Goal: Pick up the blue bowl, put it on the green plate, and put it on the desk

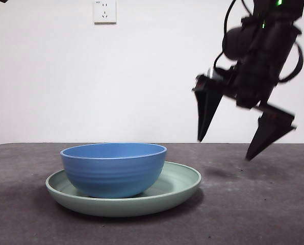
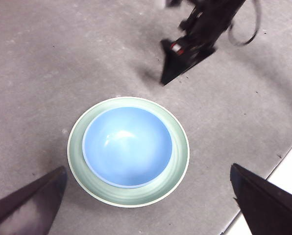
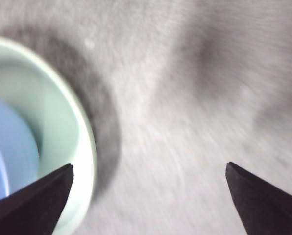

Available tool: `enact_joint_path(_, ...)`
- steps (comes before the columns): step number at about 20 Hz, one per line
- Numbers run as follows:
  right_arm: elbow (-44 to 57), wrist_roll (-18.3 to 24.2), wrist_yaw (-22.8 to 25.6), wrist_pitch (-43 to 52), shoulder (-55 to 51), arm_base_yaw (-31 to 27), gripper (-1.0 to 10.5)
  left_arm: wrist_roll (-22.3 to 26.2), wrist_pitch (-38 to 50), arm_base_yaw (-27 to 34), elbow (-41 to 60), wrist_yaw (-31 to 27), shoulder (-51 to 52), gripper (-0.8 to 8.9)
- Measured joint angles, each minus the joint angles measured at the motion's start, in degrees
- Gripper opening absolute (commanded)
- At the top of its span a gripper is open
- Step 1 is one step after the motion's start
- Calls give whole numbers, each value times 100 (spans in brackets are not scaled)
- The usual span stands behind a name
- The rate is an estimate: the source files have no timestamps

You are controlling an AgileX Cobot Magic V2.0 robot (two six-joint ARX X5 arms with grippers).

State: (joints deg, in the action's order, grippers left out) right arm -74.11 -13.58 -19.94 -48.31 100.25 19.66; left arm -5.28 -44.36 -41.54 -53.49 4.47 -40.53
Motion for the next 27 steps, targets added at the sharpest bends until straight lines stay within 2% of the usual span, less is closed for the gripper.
enact_joint_path(4,-42,387,688,-767,-815,109,598,0,-17,0,0,0,2,531)
enact_joint_path(6,-42,450,957,-1029,-1355,225,603,-4,-28,0,0,0,2,531)
enact_joint_path(14,-44,487,999,-1652,-3515,1043,601,-15,-26,0,0,0,0,531)
enact_joint_path(17,-44,485,1373,-2046,-4159,1333,601,-15,-26,0,0,0,0,531)
enact_joint_path(19,-44,485,1550,-2216,-4570,1416,601,-15,-26,0,0,0,0,531)
enact_joint_path(27,-44,483,1561,-2531,-5757,1432,601,-17,-26,0,0,0,0,531)
